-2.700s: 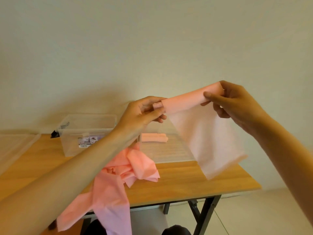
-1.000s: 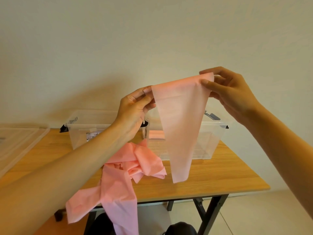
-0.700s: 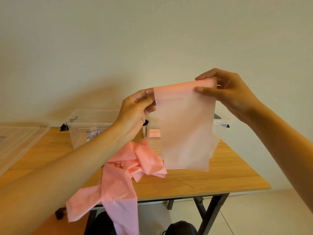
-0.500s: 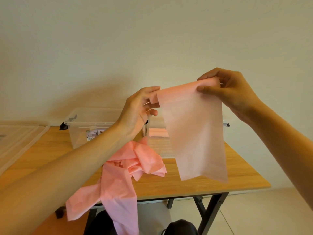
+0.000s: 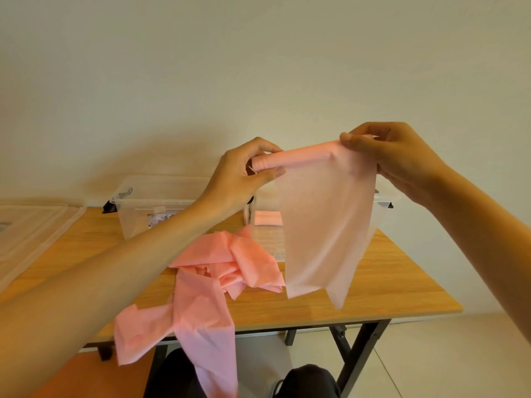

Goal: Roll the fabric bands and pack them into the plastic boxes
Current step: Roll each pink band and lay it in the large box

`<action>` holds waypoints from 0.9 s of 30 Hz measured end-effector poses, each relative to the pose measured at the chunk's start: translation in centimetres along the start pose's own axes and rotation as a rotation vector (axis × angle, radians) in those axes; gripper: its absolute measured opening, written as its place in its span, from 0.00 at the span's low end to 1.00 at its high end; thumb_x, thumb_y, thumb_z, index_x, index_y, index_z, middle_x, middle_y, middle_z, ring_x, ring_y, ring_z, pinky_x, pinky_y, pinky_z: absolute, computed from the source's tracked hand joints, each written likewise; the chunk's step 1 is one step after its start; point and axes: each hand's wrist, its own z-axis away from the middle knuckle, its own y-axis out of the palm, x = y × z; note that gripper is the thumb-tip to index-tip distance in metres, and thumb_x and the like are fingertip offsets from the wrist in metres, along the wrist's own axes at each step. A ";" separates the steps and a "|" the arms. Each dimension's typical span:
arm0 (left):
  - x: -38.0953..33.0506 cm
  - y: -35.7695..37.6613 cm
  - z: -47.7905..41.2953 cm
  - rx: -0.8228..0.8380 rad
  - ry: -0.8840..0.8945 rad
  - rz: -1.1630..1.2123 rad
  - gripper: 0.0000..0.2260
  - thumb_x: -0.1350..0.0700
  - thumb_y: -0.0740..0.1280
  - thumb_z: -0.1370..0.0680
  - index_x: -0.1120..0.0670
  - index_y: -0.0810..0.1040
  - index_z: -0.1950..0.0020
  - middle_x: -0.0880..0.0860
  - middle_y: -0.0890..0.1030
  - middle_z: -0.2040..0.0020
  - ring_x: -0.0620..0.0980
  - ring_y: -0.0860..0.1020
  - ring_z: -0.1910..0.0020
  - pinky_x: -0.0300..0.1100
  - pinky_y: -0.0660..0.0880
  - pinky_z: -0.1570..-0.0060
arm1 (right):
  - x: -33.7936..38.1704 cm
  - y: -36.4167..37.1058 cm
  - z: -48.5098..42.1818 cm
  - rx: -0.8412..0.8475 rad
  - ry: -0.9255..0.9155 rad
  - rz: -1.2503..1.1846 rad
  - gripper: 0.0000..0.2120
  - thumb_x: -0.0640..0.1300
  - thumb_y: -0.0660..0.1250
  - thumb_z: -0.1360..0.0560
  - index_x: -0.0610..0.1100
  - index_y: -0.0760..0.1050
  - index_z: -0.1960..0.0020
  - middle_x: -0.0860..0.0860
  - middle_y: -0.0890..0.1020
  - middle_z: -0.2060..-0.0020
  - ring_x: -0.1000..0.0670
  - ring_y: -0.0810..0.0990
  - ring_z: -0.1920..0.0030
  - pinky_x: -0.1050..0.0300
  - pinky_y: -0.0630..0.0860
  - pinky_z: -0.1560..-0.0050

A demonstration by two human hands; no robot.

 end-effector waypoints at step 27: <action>1.7 0.9 0.3 -0.015 -0.074 0.096 0.12 0.64 0.77 0.28 0.50 0.81 0.50 0.51 0.81 0.56 0.48 0.77 0.65 0.39 0.73 0.65 | -0.5 0.3 -0.3 0.014 -0.091 -0.009 0.15 0.44 0.77 0.28 0.45 0.80 0.42 0.46 0.81 0.60 0.47 0.81 0.61 0.54 0.80 0.60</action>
